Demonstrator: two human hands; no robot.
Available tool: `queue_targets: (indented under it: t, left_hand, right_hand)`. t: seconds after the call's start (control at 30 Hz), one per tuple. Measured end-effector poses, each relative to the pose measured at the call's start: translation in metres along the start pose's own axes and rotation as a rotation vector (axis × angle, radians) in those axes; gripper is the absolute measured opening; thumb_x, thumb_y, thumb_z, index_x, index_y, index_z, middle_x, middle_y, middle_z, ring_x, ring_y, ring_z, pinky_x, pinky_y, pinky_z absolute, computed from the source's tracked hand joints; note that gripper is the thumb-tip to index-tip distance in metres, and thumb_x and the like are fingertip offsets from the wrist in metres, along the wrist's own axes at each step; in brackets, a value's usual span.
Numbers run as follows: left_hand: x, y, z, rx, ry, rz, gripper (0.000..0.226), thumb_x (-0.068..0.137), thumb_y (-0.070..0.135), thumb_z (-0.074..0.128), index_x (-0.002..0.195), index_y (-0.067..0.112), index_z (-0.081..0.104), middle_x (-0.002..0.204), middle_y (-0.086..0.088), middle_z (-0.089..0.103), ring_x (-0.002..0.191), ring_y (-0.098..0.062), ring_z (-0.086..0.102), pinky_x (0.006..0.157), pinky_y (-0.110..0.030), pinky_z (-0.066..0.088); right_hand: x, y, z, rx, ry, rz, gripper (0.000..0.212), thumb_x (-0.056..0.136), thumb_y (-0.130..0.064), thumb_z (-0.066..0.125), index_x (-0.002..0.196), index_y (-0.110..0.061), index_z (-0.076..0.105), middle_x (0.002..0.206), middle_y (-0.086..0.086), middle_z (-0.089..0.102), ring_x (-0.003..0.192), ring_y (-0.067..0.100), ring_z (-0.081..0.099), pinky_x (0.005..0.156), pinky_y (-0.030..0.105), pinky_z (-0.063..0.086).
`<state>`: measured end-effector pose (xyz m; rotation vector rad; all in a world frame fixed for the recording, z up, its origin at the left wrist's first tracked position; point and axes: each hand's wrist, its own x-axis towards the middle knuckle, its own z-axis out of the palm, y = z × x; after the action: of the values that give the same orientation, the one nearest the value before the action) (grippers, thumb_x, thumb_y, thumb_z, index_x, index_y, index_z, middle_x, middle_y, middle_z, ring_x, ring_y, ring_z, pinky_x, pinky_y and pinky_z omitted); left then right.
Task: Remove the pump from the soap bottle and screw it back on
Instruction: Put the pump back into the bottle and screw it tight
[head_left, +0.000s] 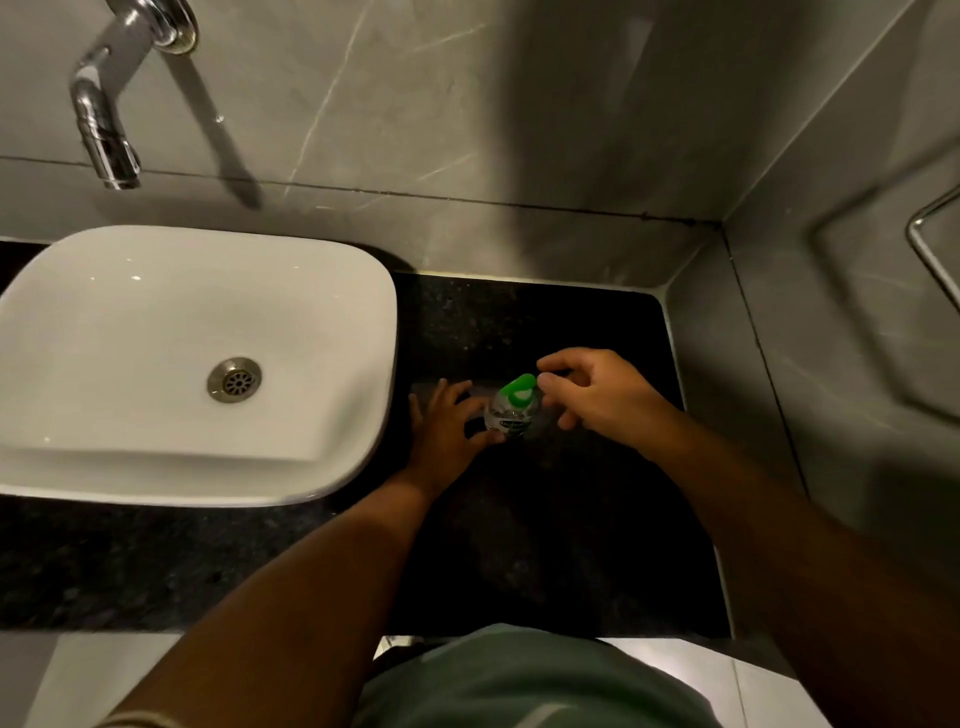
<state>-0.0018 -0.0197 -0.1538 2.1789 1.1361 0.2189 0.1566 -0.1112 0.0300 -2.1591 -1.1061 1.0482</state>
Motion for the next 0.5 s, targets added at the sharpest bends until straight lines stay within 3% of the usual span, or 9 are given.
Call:
queue_targets:
  t: [0.13,0.27,0.37,0.5]
  left_hand:
    - [0.003,-0.002,0.002,0.045,-0.022,0.028,0.052,0.078,0.057,0.063,0.126,0.038,0.056,0.151,0.004,0.037,0.147,-0.022,0.011,0.113,-0.06,-0.01]
    - [0.007,-0.004,0.0,0.117,-0.049,0.063,0.055,0.082,0.057,0.059,0.132,0.035,0.052,0.151,0.004,0.037,0.148,-0.021,0.01,0.113,-0.06,-0.011]
    - [0.008,-0.004,-0.002,0.166,-0.053,0.1,0.056,0.083,0.058,0.057,0.133,0.034,0.051,0.15,0.004,0.038,0.148,-0.022,0.011,0.112,-0.06,-0.011]
    - [0.01,-0.003,-0.003,0.269,-0.037,0.156,0.056,0.084,0.057,0.056,0.135,0.036,0.049,0.147,0.005,0.042,0.147,-0.022,0.015,0.113,-0.062,-0.008]
  right_hand:
    - [0.004,-0.018,0.011,-0.163,-0.014,-0.035,0.032,0.085,-0.037,0.066,0.114,-0.024,0.062,0.089,0.001,0.072,0.068,0.015,0.07,0.073,0.037,0.06]
    - [0.015,-0.022,0.02,-0.314,-0.023,-0.068,0.031,0.084,-0.019,0.069,0.115,-0.022,0.064,0.102,-0.002,0.062,0.095,0.016,0.062,0.082,0.03,0.054]
    - [0.022,-0.029,0.013,-0.546,-0.133,-0.153,0.029,0.087,-0.012,0.065,0.115,-0.019,0.065,0.118,0.004,0.061,0.108,0.022,0.058,0.091,0.034,0.051]
    - [0.031,-0.035,-0.006,-0.795,-0.291,-0.331,0.027,0.085,-0.016,0.064,0.109,-0.028,0.066,0.114,0.002,0.064,0.102,0.021,0.06,0.091,0.037,0.051]
